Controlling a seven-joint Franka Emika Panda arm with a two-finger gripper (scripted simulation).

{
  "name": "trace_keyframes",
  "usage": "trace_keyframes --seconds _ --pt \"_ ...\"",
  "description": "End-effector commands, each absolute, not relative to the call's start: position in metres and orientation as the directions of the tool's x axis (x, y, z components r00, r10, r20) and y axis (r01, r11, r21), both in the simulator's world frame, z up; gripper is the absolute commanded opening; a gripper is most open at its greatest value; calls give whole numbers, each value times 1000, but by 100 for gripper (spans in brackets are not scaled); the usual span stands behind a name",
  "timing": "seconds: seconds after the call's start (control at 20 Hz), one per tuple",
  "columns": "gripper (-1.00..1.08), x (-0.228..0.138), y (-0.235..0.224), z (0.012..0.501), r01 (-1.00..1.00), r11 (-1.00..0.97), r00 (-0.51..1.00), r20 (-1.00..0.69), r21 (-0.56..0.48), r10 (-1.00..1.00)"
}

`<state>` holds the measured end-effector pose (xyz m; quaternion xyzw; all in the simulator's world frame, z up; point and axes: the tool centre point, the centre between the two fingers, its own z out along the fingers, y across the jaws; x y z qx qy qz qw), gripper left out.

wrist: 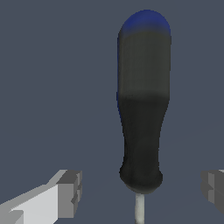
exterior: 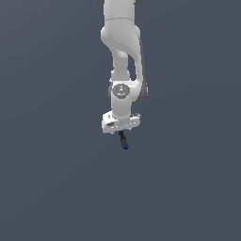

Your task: Pick up the object and move it to a goal position.

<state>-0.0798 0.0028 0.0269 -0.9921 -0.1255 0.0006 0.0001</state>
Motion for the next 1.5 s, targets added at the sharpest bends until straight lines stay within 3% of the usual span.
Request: trace_keyframes --seconds 0.0,0.2,0.25,0.95,1.45 --pt "100 -80 3 19 250 -968 968 0 0 250" --pt "100 -79 3 15 250 -968 968 0 0 250" --pt "-100 -79 3 15 250 -968 968 0 0 250" --pt "-100 -77 5 19 250 -968 968 0 0 250" --pt "-100 -47 26 54 250 -968 968 0 0 250"
